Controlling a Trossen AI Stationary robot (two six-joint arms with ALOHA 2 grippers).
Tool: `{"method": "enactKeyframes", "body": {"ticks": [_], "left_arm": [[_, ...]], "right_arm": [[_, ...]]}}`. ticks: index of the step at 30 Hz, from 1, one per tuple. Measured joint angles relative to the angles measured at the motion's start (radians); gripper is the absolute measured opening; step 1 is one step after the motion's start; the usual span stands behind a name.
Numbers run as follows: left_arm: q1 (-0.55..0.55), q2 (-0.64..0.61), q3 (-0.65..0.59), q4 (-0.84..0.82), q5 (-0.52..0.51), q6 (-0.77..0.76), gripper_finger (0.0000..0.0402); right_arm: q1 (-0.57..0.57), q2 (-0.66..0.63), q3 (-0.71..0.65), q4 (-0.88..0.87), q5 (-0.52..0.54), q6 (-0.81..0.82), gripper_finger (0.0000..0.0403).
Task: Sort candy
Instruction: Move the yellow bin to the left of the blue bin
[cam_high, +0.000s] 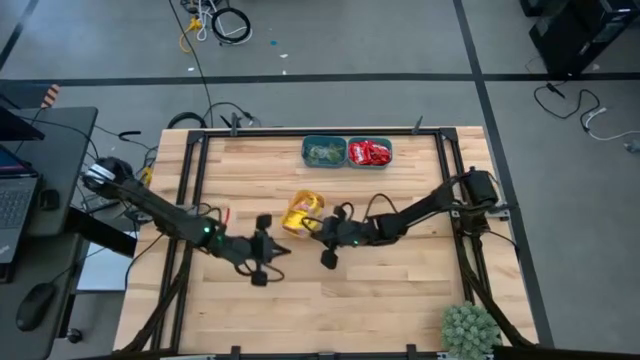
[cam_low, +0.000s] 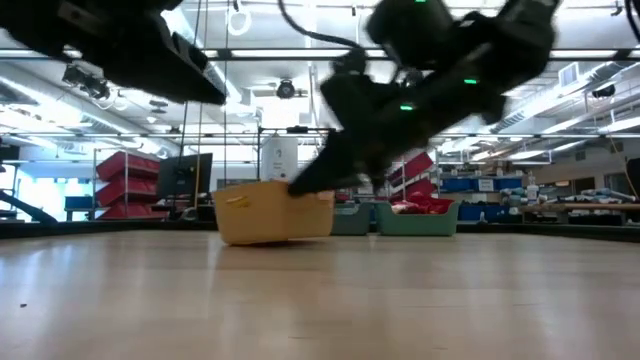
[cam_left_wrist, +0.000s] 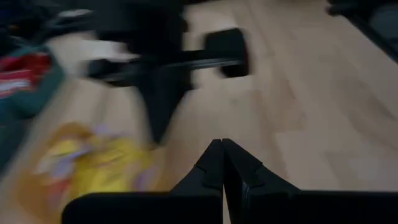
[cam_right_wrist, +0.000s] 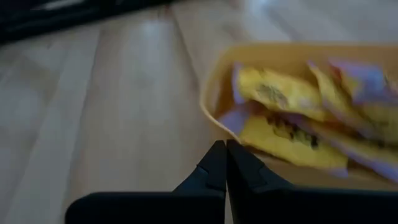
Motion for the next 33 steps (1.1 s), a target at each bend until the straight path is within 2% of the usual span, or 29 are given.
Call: {"method": "enactKeyframes", "body": {"ticks": [3,6,8,10,14,19,21,24,27,30,33], "left_arm": [[-0.028,0.085,0.000,0.068,0.011,-0.004,0.0000],[-0.032,0.179,0.000,0.158,0.012,-0.025,0.0000],[-0.031,0.240,0.000,0.226,0.004,-0.039,0.0000],[-0.031,0.290,0.000,0.271,-0.054,-0.055,0.0000],[-0.005,0.369,0.000,0.333,-0.169,-0.083,0.0000],[0.088,0.487,0.044,0.497,-0.163,-0.104,0.0000],[0.124,0.535,0.090,0.506,-0.184,-0.106,0.0000],[0.168,0.587,0.184,0.405,-0.212,-0.074,0.0000],[0.200,0.602,0.296,0.169,-0.234,-0.061,0.0000],[0.217,0.603,0.382,-0.075,-0.300,-0.063,0.0000],[0.232,0.600,0.410,-0.200,-0.309,-0.083,0.0000]], "right_arm": [[-0.036,0.054,0.094,0.000,-0.006,-0.069,0.0000],[-0.062,0.073,0.172,-0.041,-0.061,-0.140,0.0000],[-0.069,0.044,0.201,-0.110,-0.072,-0.163,0.0000],[-0.069,-0.007,0.208,-0.209,-0.065,-0.176,0.0000],[-0.064,-0.132,0.209,-0.454,0.030,-0.175,0.0000],[-0.065,-0.271,0.209,-0.690,0.166,-0.141,0.0000],[-0.069,-0.315,0.209,-0.760,0.229,-0.136,0.0000],[-0.074,-0.370,0.208,-0.852,0.291,-0.117,0.0000],[-0.075,-0.413,0.208,-0.923,0.302,-0.108,0.0000],[-0.074,-0.441,0.208,-0.979,0.303,-0.094,0.0000],[-0.075,-0.457,0.208,-1.022,0.322,-0.078,0.0000]]}}
